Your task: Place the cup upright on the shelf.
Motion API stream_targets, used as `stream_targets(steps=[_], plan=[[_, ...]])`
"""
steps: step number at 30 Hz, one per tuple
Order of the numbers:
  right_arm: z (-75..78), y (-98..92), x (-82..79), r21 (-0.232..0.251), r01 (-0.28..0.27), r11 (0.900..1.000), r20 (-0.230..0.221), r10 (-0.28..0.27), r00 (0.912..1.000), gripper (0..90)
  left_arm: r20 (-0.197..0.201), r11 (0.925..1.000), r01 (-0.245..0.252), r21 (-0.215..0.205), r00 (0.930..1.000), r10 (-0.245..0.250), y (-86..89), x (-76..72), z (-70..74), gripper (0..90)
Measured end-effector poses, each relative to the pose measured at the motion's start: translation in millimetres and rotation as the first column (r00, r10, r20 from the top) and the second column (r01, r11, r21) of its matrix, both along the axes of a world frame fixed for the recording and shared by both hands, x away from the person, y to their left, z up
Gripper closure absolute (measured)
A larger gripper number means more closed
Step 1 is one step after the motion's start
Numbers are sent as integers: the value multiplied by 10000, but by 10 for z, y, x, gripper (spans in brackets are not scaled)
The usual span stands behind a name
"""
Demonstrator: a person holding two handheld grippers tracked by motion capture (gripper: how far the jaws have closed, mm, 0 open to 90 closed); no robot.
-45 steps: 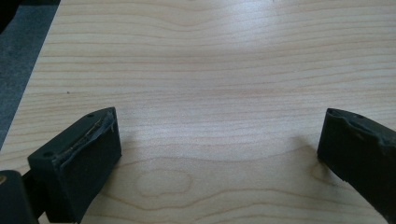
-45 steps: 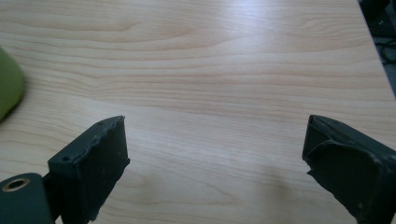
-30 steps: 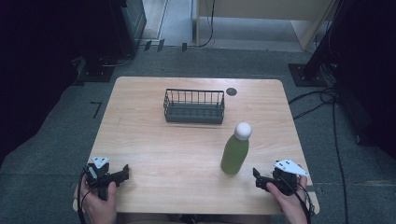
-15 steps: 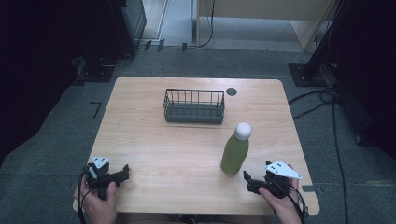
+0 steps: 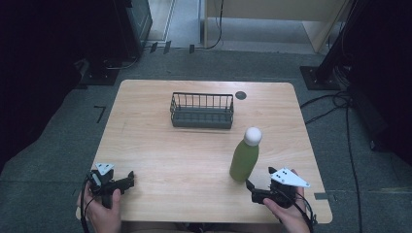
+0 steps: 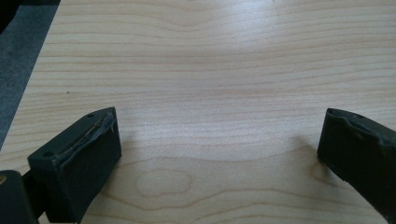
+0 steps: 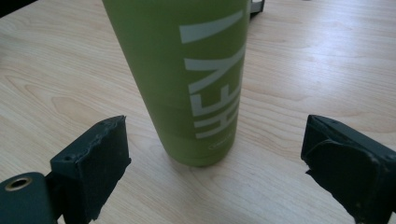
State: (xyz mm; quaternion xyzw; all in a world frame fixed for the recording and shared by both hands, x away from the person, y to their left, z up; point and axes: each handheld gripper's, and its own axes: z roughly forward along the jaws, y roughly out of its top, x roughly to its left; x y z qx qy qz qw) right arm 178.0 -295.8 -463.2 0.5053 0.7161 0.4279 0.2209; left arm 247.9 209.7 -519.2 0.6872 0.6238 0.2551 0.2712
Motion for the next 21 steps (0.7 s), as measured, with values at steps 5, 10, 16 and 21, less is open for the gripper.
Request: stream_targets(steps=[5,10,16,21], plan=[[25,50,33,99,-150,9998,72,150,9999,75,12,10000,-4,1,10000,4,0,0,-1,0],[68,96,67,71,-126,9999,228,124,9997,108,11,10000,-4,1,10000,4,0,0,-1,0],[126,164,155,66,-34,10000,324,32,9995,125,8,10000,1,5,10000,-1,0,0,-1,0],[136,210,226,156,144,9998,223,-147,9996,133,9,10000,0,3,10000,0,0,0,-1,0]])
